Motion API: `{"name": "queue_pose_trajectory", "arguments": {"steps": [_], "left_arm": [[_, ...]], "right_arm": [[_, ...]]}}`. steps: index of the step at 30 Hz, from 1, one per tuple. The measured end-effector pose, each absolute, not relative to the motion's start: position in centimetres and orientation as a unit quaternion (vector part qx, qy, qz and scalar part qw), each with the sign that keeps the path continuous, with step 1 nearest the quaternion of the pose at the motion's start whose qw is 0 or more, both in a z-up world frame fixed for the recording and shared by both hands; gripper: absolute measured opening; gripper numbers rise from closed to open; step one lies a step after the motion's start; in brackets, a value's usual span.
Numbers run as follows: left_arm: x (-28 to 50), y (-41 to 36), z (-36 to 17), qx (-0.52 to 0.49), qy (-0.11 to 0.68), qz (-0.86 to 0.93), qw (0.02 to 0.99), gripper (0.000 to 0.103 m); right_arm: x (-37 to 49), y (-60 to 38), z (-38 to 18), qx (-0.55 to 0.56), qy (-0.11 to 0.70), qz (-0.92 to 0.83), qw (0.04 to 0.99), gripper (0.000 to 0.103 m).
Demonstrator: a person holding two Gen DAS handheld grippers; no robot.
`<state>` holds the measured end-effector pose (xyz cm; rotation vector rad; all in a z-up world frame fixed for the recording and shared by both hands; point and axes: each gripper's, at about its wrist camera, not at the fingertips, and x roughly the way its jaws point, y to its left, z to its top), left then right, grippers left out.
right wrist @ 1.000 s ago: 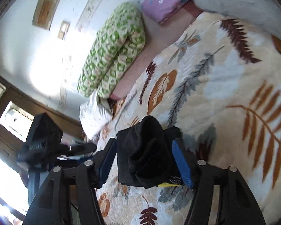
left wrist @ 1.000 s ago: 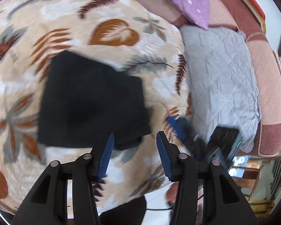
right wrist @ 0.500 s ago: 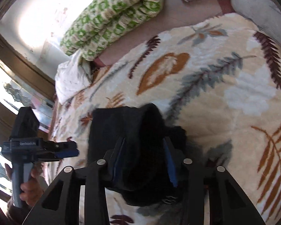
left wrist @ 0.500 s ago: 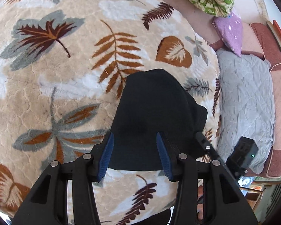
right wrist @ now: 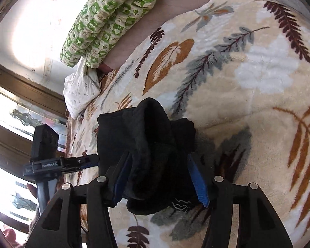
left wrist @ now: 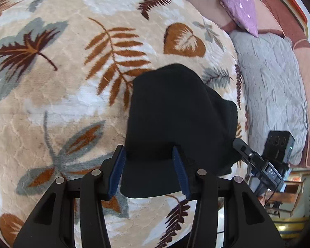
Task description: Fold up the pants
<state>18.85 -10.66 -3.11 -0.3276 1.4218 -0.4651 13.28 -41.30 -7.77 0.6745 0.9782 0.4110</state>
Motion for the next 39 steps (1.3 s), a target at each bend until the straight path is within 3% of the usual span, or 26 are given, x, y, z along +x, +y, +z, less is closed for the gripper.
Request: {"name": "queue_pose_trajectory", "arguments": {"steps": [4,7,9,12,21,23,25,28,39], "left_arm": [[18.8,-10.9,-3.9,-0.145,0.650,-0.213,0.715,0.046],[19.1,-10.7,-4.5,-0.157,0.657,-0.215,0.706,0.054],[19.1,-10.8,-4.7,-0.160,0.658,-0.216,0.704,0.054],[19.2,-11.4,-4.8,-0.146,0.658,-0.226,0.703,0.054],[20.2,-12.7,-6.2,-0.135,0.655,-0.248,0.700,0.068],[19.6,-12.8,-5.8,-0.139,0.637,-0.262,0.712,0.056],[19.1,-12.6,-6.0,-0.155,0.630,-0.256,0.717,0.044],[18.5,-11.4,-5.5,-0.197,0.619,-0.266,0.712,0.029],[15.4,-8.0,-3.1,-0.256,0.596,-0.269,0.712,0.024]], "right_arm": [[13.7,-40.3,-8.7,0.320,0.482,0.212,0.788,0.066],[13.0,-40.4,-9.4,0.296,0.482,0.208,0.797,0.069],[12.9,-40.9,-10.4,0.283,0.492,0.194,0.800,0.066],[13.1,-41.3,-9.6,0.312,0.478,0.201,0.796,0.070],[15.2,-40.8,-11.3,0.332,0.497,0.227,0.769,0.070],[15.0,-40.8,-11.5,0.329,0.494,0.231,0.771,0.064],[14.6,-40.5,-11.3,0.298,0.492,0.223,0.787,0.047],[14.2,-40.2,-11.1,0.288,0.484,0.217,0.797,0.040],[11.3,-39.3,-8.1,0.340,0.442,0.229,0.798,0.034]]}}
